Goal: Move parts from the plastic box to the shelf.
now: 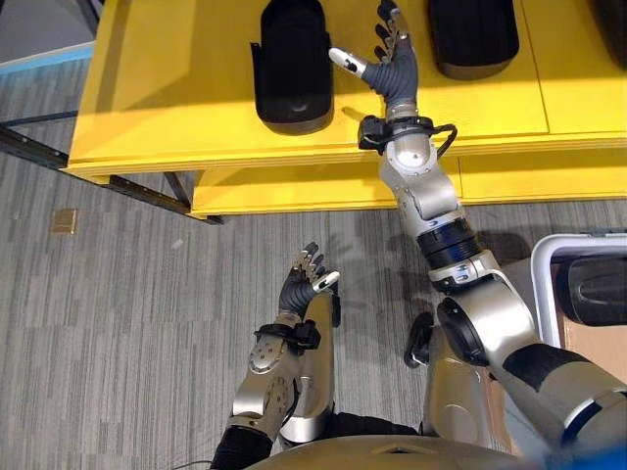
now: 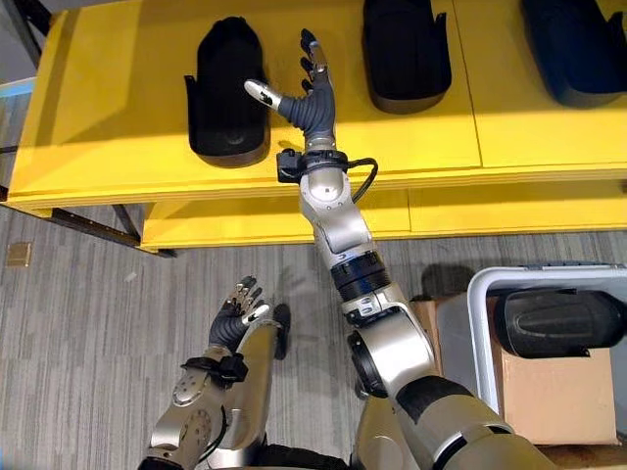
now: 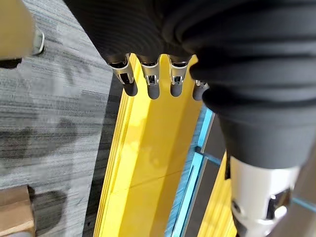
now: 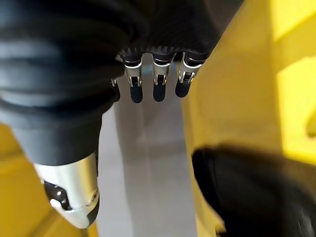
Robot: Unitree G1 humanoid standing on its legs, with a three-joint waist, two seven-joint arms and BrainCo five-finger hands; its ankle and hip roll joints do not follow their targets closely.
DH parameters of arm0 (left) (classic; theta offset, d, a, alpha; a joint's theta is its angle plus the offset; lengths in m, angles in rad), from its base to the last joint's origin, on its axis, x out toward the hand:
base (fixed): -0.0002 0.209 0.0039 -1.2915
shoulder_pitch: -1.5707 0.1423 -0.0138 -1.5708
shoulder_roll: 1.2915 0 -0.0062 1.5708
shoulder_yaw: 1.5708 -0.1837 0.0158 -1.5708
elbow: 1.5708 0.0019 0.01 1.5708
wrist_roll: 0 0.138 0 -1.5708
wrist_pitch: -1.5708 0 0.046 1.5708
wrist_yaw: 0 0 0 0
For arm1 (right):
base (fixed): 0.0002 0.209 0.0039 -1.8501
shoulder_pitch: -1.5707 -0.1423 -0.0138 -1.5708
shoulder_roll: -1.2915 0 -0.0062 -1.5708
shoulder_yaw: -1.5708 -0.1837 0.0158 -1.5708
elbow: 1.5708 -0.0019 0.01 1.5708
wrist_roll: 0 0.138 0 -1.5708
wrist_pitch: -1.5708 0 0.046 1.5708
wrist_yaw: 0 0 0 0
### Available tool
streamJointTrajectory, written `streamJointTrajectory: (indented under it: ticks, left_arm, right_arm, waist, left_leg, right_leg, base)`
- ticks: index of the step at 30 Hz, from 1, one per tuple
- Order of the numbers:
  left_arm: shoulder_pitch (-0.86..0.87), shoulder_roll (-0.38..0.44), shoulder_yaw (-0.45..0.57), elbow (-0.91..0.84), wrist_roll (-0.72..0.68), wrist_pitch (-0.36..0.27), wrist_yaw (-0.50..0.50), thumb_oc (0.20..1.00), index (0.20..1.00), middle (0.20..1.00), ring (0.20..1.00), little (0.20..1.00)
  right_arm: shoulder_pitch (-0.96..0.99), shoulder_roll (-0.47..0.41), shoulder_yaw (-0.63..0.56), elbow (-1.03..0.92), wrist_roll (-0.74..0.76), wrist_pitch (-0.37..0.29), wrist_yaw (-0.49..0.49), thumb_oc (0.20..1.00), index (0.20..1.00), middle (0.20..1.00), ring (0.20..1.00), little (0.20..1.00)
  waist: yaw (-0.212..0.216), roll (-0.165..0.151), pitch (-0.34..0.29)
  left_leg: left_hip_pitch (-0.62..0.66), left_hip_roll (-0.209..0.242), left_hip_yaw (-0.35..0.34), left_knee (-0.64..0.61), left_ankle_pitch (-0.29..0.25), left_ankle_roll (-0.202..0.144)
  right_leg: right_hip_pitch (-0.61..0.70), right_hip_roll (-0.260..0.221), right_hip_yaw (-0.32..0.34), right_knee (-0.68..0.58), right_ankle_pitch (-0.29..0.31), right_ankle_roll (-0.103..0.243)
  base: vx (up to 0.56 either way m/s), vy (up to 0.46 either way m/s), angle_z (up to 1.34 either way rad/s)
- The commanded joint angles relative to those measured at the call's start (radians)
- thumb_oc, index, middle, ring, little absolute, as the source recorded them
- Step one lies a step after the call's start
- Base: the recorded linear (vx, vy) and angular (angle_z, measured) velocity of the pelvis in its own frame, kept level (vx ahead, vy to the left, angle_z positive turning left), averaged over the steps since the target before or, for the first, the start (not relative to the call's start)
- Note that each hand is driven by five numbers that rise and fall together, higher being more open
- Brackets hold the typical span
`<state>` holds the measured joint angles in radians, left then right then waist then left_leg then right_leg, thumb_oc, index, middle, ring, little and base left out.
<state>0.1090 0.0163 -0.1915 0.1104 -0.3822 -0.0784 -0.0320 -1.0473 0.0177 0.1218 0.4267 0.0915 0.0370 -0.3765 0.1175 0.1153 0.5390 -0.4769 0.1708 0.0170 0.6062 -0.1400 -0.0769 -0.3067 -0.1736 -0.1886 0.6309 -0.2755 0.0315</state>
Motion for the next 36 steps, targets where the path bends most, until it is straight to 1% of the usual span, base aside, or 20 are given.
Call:
streamJointTrajectory:
  ticks: [1,3,4,5,7,12,15,17,18,19,21,22,24,26,28,29,30,33,35,36]
  left_arm:
    - [0.064,0.003,-0.030,-0.070,-0.005,-0.067,0.014,1.000,1.000,1.000,1.000,1.000]
    - [0.053,0.003,-0.032,-0.077,-0.007,-0.073,0.015,1.000,1.000,1.000,1.000,1.000]
    - [0.067,0.005,-0.037,-0.079,-0.006,-0.074,0.013,1.000,1.000,1.000,1.000,1.000]
    - [0.060,0.006,-0.035,-0.080,-0.008,-0.076,0.012,1.000,1.000,1.000,1.000,1.000]
    - [0.062,0.013,-0.035,-0.083,-0.002,-0.083,0.009,1.000,1.000,1.000,1.000,1.000]
    - [0.074,0.011,-0.005,-0.099,0.013,-0.091,0.013,1.000,1.000,1.000,1.000,1.000]
    - [0.093,0.014,0.026,-0.118,0.043,-0.102,0.022,1.000,1.000,1.000,1.000,1.000]
    - [0.100,0.019,0.032,-0.131,0.059,-0.107,0.026,1.000,1.000,1.000,1.000,1.000]
    - [0.103,0.037,0.043,-0.142,0.081,-0.114,0.030,1.000,1.000,1.000,1.000,1.000]
    - [0.113,0.084,0.073,-0.174,0.145,-0.120,0.054,1.000,1.000,1.000,1.000,1.000]
    - [0.121,0.101,0.088,-0.176,0.177,-0.123,0.066,1.000,1.000,1.000,1.000,1.000]
    - [0.131,0.152,0.124,-0.196,0.254,-0.128,0.094,1.000,1.000,1.000,1.000,1.000]
    - [0.145,0.166,0.146,-0.212,0.288,-0.127,0.110,1.000,1.000,1.000,1.000,1.000]
    - [0.168,0.239,0.215,-0.194,0.426,-0.130,0.165,1.000,1.000,1.000,1.000,1.000]
    - [0.172,0.240,0.223,-0.193,0.447,-0.125,0.173,1.000,1.000,1.000,1.000,1.000]
    - [0.167,0.308,0.255,-0.149,0.562,-0.107,0.233,1.000,1.000,1.000,1.000,1.000]
    - [0.155,0.332,0.263,-0.128,0.604,-0.100,0.253,1.000,1.000,1.000,1.000,1.000]
    - [0.086,0.454,0.258,-0.051,0.746,-0.065,0.329,1.000,1.000,1.000,1.000,1.000]
    - [0.029,0.503,0.244,0.003,0.813,-0.027,0.381,1.000,1.000,1.000,1.000,1.000]
    - [0.006,0.498,0.231,0.022,0.820,-0.014,0.392,1.000,1.000,1.000,1.000,1.000]
  right_arm:
    - [-0.032,0.019,-0.057,-0.075,-0.061,-0.017,-0.030,1.000,1.000,1.000,1.000,1.000]
    - [-0.031,0.026,-0.067,-0.119,-0.079,-0.021,-0.039,1.000,1.000,1.000,1.000,1.000]
    - [-0.008,0.034,-0.067,-0.151,-0.086,-0.022,-0.035,1.000,1.000,1.000,1.000,1.000]
    - [-0.006,0.035,-0.063,-0.170,-0.092,-0.021,-0.032,1.000,1.000,1.000,1.000,1.000]
    - [0.024,0.045,-0.051,-0.223,-0.103,-0.023,-0.020,1.000,1.000,1.000,1.000,1.000]
    - [0.156,0.049,0.000,-0.374,-0.099,-0.012,0.028,1.000,1.000,1.000,1.000,1.000]
    - [0.254,0.032,0.037,-0.472,-0.108,0.004,0.058,1.000,1.000,1.000,1.000,1.000]
    - [0.287,0.028,0.046,-0.496,-0.109,0.009,0.069,1.000,1.000,1.000,1.000,1.000]
    - [0.314,0.022,0.049,-0.519,-0.104,0.010,0.078,1.000,1.000,1.000,1.000,1.000]
    - [0.369,0.002,0.070,-0.581,-0.096,0.022,0.100,1.000,1.000,1.000,1.000,1.000]
    - [0.408,-0.002,0.075,-0.608,-0.093,0.029,0.108,1.000,1.000,1.000,1.000,1.000]
    - [0.463,-0.033,0.089,-0.661,-0.090,0.042,0.139,1.000,1.000,1.000,1.000,1.000]
    - [0.515,-0.046,0.084,-0.694,-0.083,0.055,0.146,1.000,1.000,1.000,1.000,1.000]
    - [0.614,-0.090,0.076,-0.768,-0.096,0.073,0.173,1.000,1.000,1.000,1.000,1.000]
    - [0.639,-0.103,0.074,-0.788,-0.093,0.078,0.183,1.000,1.000,1.000,1.000,1.000]
    - [0.730,-0.120,0.061,-0.813,-0.072,0.089,0.204,1.000,1.000,1.000,1.000,1.000]
    - [0.749,-0.124,0.056,-0.818,-0.072,0.093,0.208,1.000,1.000,1.000,1.000,1.000]
    - [0.803,-0.122,0.047,-0.825,-0.053,0.110,0.210,1.000,1.000,1.000,1.000,1.000]
    - [0.827,-0.110,0.041,-0.814,-0.047,0.118,0.211,1.000,1.000,1.000,1.000,1.000]
    - [0.836,-0.111,0.037,-0.810,-0.047,0.120,0.210,1.000,1.000,1.000,1.000,1.000]
  waist:
    - [0.000,-0.015,-0.019]
    - [-0.007,-0.014,-0.019]
    - [-0.008,-0.013,-0.019]
    - [-0.011,-0.013,-0.019]
    - [-0.018,-0.010,-0.019]
    - [-0.039,-0.012,-0.019]
    - [-0.056,-0.015,-0.019]
    - [-0.059,-0.018,-0.019]
    - [-0.059,-0.018,-0.019]
    - [-0.055,-0.026,-0.019]
    - [-0.055,-0.031,-0.019]
    - [-0.052,-0.037,-0.019]
    - [-0.051,-0.039,-0.019]
    - [-0.049,-0.042,-0.019]
    - [-0.050,-0.042,-0.019]
    - [-0.053,-0.050,-0.019]
    - [-0.055,-0.054,-0.019]
    - [-0.065,-0.072,-0.019]
    - [-0.066,-0.079,-0.019]
    - [-0.068,-0.083,-0.019]
  left_leg:
    - [0.107,0.084,-0.014,-0.024,0.194,-0.128]
    - [0.103,0.081,-0.010,-0.032,0.208,-0.126]
    - [0.124,0.080,-0.006,-0.031,0.200,-0.125]
    - [0.118,0.077,-0.007,-0.036,0.212,-0.122]
    - [0.132,0.077,-0.001,-0.046,0.216,-0.119]
    - [0.196,0.073,0.018,-0.102,0.228,-0.113]
    - [0.247,0.066,0.031,-0.147,0.238,-0.103]
    - [0.266,0.063,0.036,-0.163,0.242,-0.103]
    - [0.276,0.061,0.038,-0.172,0.245,-0.097]
    - [0.302,0.058,0.044,-0.193,0.254,-0.095]
    - [0.317,0.056,0.050,-0.202,0.257,-0.094]
    - [0.329,0.056,0.053,-0.210,0.266,-0.094]
    - [0.342,0.055,0.055,-0.218,0.268,-0.091]
    - [0.371,0.052,0.056,-0.229,0.274,-0.086]
    - [0.380,0.051,0.057,-0.233,0.275,-0.085]
    - [0.406,0.044,0.061,-0.244,0.274,-0.084]
    - [0.416,0.041,0.063,-0.249,0.271,-0.084]
    - [0.437,0.034,0.069,-0.260,0.265,-0.086]
    - [0.447,0.028,0.071,-0.268,0.262,-0.086]
    - [0.450,0.025,0.073,-0.275,0.261,-0.085]
  right_leg:
    - [0.017,-0.104,0.121,0.019,0.342,0.042]
    - [0.009,-0.108,0.122,0.019,0.351,0.043]
    - [0.027,-0.109,0.123,0.026,0.339,0.045]
    - [0.017,-0.110,0.124,0.025,0.349,0.046]
    - [0.023,-0.112,0.127,0.029,0.346,0.049]
    - [0.067,-0.115,0.132,0.008,0.339,0.056]
    - [0.105,-0.110,0.130,-0.017,0.334,0.064]
    - [0.122,-0.109,0.129,-0.028,0.335,0.065]
    - [0.130,-0.106,0.127,-0.034,0.336,0.067]
    - [0.148,-0.104,0.127,-0.049,0.343,0.068]
    - [0.160,-0.103,0.126,-0.056,0.347,0.069]
    - [0.170,-0.098,0.122,-0.061,0.356,0.070]
    - [0.181,-0.095,0.121,-0.068,0.357,0.069]
    - [0.206,-0.084,0.116,-0.078,0.360,0.071]
    - [0.213,-0.081,0.117,-0.081,0.361,0.072]
    - [0.232,-0.077,0.114,-0.085,0.358,0.072]
    - [0.239,-0.078,0.113,-0.085,0.355,0.072]
    - [0.253,-0.080,0.105,-0.085,0.344,0.067]
    - [0.256,-0.082,0.101,-0.083,0.336,0.067]
    - [0.257,-0.083,0.099,-0.086,0.334,0.068]
  base:
    - [0.01,-0.029,-0.15]
    - [0.00,-0.023,-0.08]
    - [-0.01,-0.015,-0.04]
    - [0.01,-0.024,-0.07]
    - [0.00,-0.016,-0.06]
    - [0.00,-0.017,-0.01]
    - [0.00,-0.029,-0.02]
    - [0.00,-0.030,-0.04]
    - [-0.01,-0.077,-0.02]
    - [-0.01,-0.083,-0.01]
    - [0.01,-0.071,-0.02]
    - [0.01,-0.047,-0.07]
    - [0.02,-0.054,-0.06]
    - [0.03,-0.068,-0.01]
    - [0.03,-0.026,-0.01]
    - [0.06,-0.061,-0.03]
    - [0.08,-0.080,-0.01]
    - [0.07,-0.043,0.00]
    - [0.05,-0.024,-0.01]
    - [0.03,-0.031,-0.01]
